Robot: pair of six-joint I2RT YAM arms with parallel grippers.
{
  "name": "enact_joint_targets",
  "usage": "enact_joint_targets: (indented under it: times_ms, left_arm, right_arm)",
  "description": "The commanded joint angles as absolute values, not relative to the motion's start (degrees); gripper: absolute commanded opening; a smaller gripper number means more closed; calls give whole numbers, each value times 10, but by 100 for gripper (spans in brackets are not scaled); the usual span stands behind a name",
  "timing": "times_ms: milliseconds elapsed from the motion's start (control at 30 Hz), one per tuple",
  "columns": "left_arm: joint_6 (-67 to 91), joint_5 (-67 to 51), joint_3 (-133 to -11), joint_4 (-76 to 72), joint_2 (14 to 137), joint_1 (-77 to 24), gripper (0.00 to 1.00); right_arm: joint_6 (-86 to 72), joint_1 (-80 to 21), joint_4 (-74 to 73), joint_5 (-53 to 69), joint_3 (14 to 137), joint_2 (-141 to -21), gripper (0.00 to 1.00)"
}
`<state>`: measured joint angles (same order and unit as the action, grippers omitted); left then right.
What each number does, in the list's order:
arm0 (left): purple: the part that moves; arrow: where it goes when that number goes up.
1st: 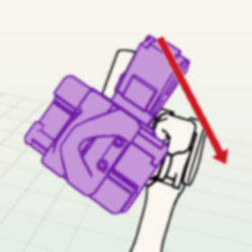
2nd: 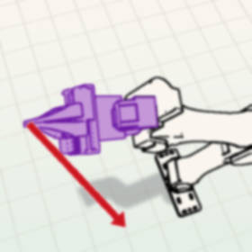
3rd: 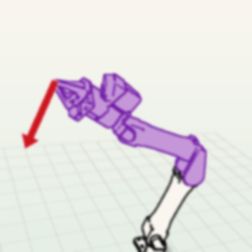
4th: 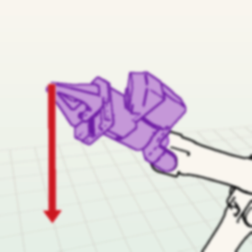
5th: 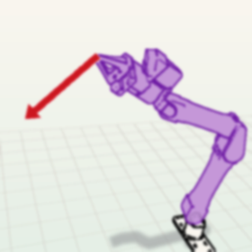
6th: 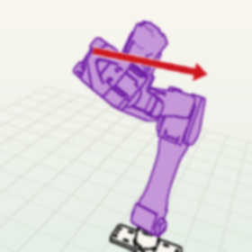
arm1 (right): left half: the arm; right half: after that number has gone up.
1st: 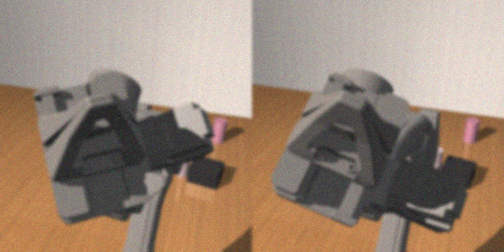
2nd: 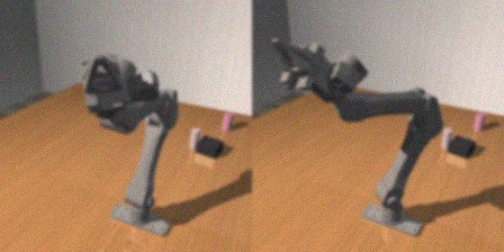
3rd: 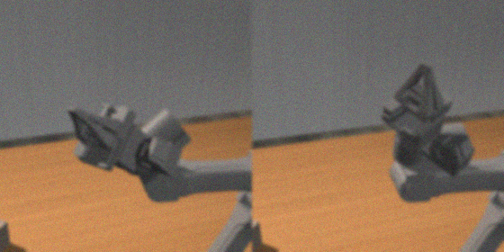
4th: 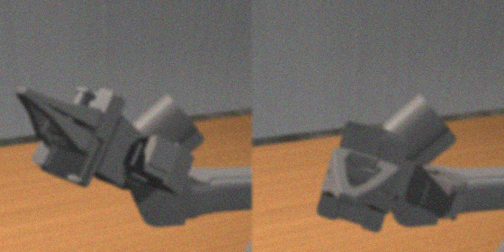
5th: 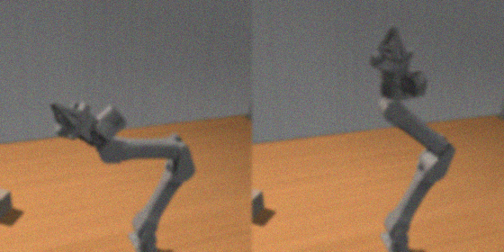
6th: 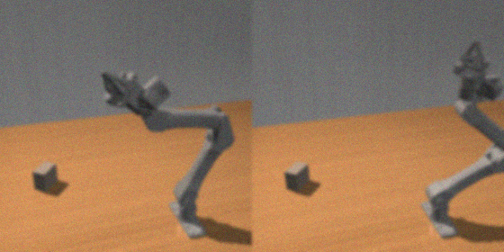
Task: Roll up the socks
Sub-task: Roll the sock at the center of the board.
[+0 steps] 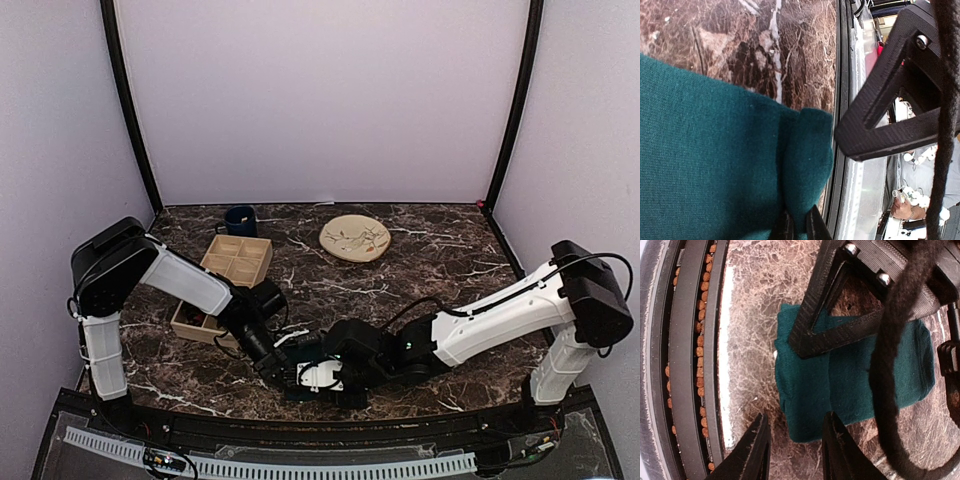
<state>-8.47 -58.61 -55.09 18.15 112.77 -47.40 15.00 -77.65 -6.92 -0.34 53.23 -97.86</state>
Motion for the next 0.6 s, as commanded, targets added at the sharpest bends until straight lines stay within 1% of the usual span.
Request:
enact_joint_targets:
  times_ms: [0, 400, 567]
  left_arm:
    - [-98, -552, -548, 220, 1146, -472, 0]
    - [-103, -556, -548, 223, 1149, -472, 0]
    - [-104, -557, -549, 225, 1150, -472, 0]
  right_arm:
    - [168, -782, -55, -18, 549, -993, 32]
    - [188, -782, -47, -28, 561, -1019, 32]
    - [193, -783, -50, -29, 565, -1029, 31]
